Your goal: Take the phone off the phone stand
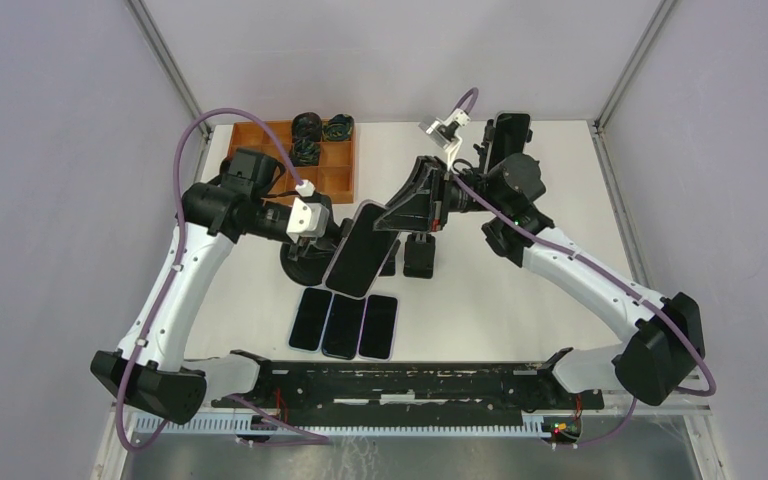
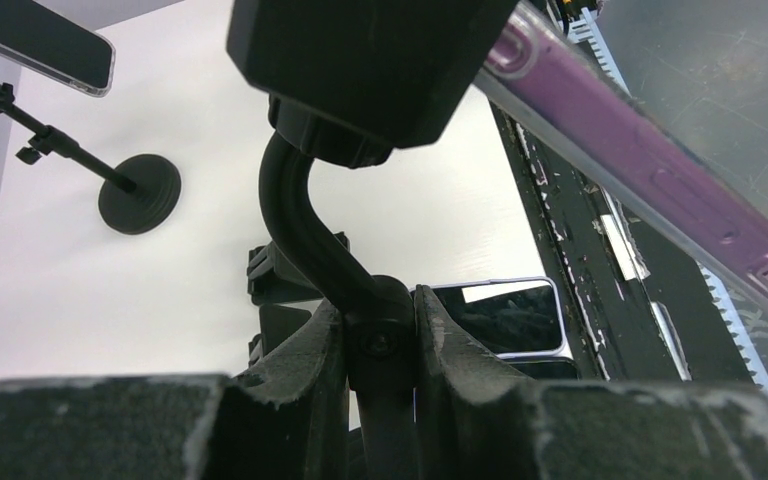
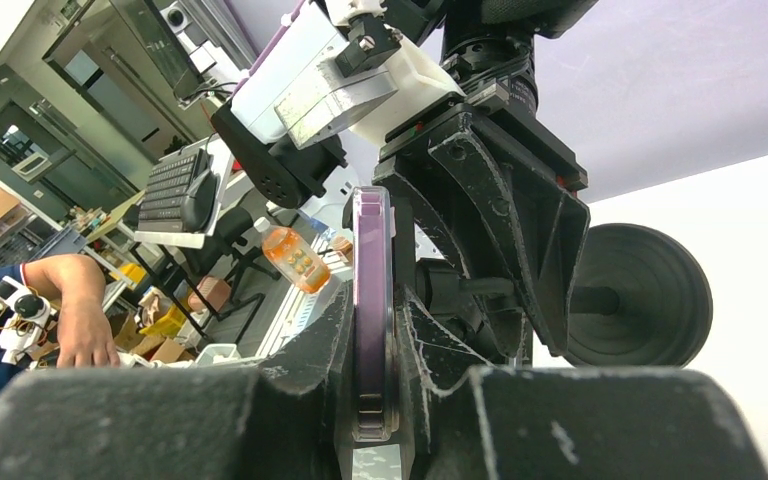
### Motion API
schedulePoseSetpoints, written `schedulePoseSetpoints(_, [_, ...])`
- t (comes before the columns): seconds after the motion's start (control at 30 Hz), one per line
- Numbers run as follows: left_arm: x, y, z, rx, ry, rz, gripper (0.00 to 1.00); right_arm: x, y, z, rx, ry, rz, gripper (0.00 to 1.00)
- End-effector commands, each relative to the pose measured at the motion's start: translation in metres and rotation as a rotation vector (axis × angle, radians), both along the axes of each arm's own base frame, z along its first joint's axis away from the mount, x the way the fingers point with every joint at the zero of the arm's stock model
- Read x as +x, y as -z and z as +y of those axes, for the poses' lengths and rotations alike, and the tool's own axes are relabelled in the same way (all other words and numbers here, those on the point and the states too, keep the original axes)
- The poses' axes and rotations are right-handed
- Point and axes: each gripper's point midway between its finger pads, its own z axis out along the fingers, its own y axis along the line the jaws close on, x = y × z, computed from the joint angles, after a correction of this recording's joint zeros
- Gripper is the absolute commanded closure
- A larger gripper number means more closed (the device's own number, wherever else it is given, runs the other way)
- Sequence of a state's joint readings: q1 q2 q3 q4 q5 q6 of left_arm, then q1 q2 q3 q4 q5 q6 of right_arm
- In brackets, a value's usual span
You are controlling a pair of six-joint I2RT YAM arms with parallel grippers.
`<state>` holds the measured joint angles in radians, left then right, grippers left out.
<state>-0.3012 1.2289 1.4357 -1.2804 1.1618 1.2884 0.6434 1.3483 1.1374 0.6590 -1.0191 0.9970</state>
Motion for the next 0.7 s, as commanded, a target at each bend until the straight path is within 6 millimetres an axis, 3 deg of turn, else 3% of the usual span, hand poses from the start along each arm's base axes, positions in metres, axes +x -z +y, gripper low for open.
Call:
schedulePoseSetpoints(0.0, [-0.020, 0.013, 0.017, 0.081, -0.024, 0.028, 0.98, 0.005, -0.088, -0.047, 0.268, 0.208, -0.239, 1.00])
schedulePoseSetpoints(0.23, [-0.022, 0.018, 0.019, 0.096, -0.015, 0.022, 0.98, 0.005, -0.085, -0.046, 0.255, 0.218, -0.242, 1.00])
schedulePoseSetpoints(0.5, [-0.027, 0.030, 0.020, 0.109, -0.013, 0.070, 0.98, -0.004, -0.098, -0.055, 0.310, 0.222, -0.259, 1.00])
schedulePoseSetpoints(0.67, [-0.026, 0.028, 0.019, 0.102, -0.007, 0.083, 0.98, -0.003, -0.092, -0.055, 0.299, 0.231, -0.250, 1.00])
